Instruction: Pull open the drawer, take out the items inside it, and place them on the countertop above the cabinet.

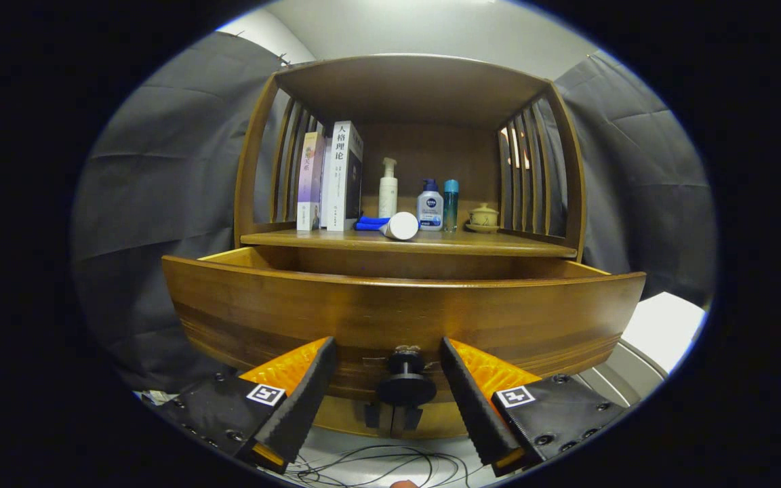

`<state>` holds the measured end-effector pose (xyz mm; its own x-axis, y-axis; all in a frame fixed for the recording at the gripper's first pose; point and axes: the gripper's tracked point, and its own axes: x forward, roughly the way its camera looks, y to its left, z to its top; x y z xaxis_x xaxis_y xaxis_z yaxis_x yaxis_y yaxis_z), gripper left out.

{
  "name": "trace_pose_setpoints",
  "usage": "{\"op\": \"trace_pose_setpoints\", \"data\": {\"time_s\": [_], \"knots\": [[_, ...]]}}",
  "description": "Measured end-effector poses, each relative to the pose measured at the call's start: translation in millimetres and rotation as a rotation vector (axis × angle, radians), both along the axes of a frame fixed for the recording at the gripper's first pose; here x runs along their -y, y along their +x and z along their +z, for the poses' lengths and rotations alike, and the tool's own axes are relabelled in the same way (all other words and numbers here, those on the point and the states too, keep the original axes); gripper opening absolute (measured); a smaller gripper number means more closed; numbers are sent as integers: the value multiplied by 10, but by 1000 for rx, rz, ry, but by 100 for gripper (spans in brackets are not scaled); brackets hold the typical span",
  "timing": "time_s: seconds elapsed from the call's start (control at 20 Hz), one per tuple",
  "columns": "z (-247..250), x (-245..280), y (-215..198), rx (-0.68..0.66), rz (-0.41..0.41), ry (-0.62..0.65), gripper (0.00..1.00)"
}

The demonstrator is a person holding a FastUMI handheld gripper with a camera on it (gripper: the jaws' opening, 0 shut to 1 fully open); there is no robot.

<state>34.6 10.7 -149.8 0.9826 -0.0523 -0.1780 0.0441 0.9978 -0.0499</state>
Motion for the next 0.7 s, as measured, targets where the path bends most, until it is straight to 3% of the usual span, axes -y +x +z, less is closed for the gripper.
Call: {"op": "trace_pose_setpoints", "data": {"time_s": [0.4, 0.7], "knots": [[-8, 24, 128, -5, -9, 7, 98], [-8, 48, 516, -5, -14, 21, 98]]}}
